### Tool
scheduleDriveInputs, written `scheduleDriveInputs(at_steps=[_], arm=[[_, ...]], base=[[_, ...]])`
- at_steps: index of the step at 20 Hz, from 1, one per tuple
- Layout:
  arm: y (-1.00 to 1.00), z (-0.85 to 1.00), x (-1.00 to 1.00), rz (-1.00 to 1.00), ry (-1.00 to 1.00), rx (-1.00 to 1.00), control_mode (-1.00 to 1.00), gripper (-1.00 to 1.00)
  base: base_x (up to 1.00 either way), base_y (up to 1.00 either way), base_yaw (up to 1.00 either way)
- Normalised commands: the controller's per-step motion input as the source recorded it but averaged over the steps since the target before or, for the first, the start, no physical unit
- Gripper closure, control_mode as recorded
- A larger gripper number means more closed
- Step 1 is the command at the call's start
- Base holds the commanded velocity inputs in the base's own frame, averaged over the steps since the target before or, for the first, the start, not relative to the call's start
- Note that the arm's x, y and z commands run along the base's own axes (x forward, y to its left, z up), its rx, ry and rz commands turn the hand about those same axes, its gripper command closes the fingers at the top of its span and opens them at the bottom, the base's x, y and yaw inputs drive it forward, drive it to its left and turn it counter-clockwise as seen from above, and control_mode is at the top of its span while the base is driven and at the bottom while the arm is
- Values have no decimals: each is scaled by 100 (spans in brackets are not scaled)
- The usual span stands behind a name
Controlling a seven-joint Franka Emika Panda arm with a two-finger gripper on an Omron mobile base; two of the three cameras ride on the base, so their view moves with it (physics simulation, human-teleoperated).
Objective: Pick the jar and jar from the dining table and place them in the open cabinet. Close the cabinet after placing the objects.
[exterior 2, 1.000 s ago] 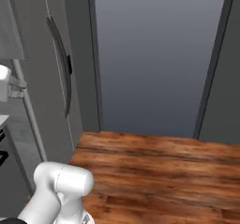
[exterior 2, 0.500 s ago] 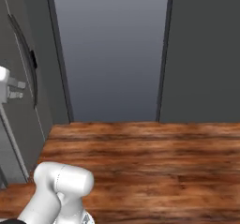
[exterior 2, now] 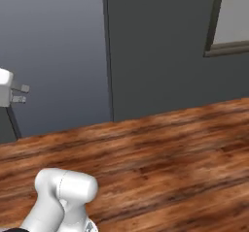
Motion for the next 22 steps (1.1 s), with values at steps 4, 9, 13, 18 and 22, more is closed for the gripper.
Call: scheduleDriveInputs(at_steps=[4,9,13,18,22], arm=[[0,0,0,0,0,0,100,-100],[0,0,0,0,0,0,100,-100],[0,0,0,0,0,0,100,-100],[0,0,0,0,0,0,100,-100],[0,0,0,0,0,0,100,-100]], base=[[9,1,-57],[14,24,-60],[26,46,-59],[39,61,-54],[47,68,-50]])
